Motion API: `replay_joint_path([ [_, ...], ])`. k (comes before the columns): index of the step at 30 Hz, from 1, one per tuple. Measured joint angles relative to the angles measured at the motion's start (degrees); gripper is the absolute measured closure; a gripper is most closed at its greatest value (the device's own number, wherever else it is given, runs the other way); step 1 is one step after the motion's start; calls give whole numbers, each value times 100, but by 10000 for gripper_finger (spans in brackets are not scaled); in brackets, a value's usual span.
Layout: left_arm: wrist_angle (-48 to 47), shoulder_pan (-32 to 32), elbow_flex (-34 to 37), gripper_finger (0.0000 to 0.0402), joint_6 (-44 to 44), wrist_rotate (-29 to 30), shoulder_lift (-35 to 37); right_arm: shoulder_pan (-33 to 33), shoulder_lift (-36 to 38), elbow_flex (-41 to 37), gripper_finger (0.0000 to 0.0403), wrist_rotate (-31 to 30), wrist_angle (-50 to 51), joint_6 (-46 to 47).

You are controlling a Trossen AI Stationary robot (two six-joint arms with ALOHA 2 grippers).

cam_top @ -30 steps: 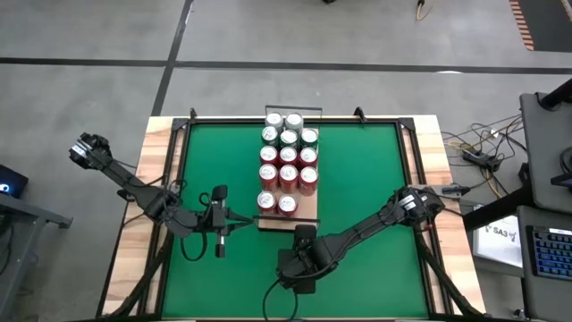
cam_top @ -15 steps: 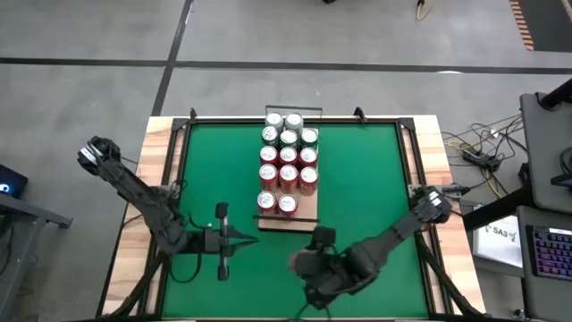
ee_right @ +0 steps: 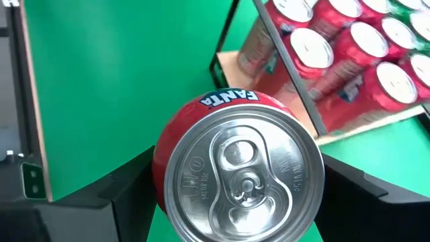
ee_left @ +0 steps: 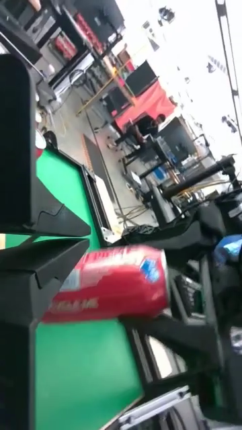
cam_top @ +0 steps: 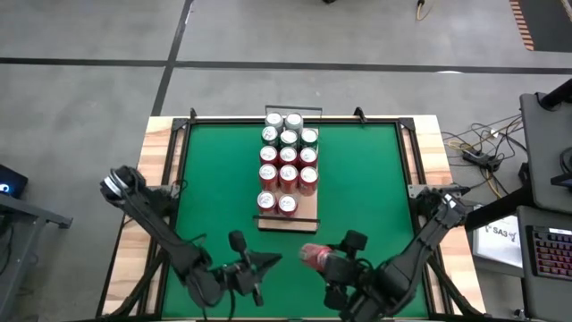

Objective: Place canned beverage on shelf
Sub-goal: Put the orange soda can on the shelf and aligned with the other orange soda can

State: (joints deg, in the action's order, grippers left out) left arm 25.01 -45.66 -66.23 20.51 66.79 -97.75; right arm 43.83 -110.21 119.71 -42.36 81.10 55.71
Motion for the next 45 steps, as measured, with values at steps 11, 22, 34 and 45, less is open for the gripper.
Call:
replay_joint_path([
  [11, -148, -12, -655, 395, -538, -10, -875, 167, 0, -202, 109, -652, 183, 1301],
  [22, -139, -2, -794, 248, -1140, -21, -916, 164, 0, -206, 109, -562, 171, 2096],
  [34, 112, 170, -1022, 60, -1612, 53, -1527, 154, 165, -202, 109, -597, -94, 1763],
  [45, 66, 426, -1896, 54, -1208, 700, -2253, 152, 170, -202, 109, -670, -354, 1253],
])
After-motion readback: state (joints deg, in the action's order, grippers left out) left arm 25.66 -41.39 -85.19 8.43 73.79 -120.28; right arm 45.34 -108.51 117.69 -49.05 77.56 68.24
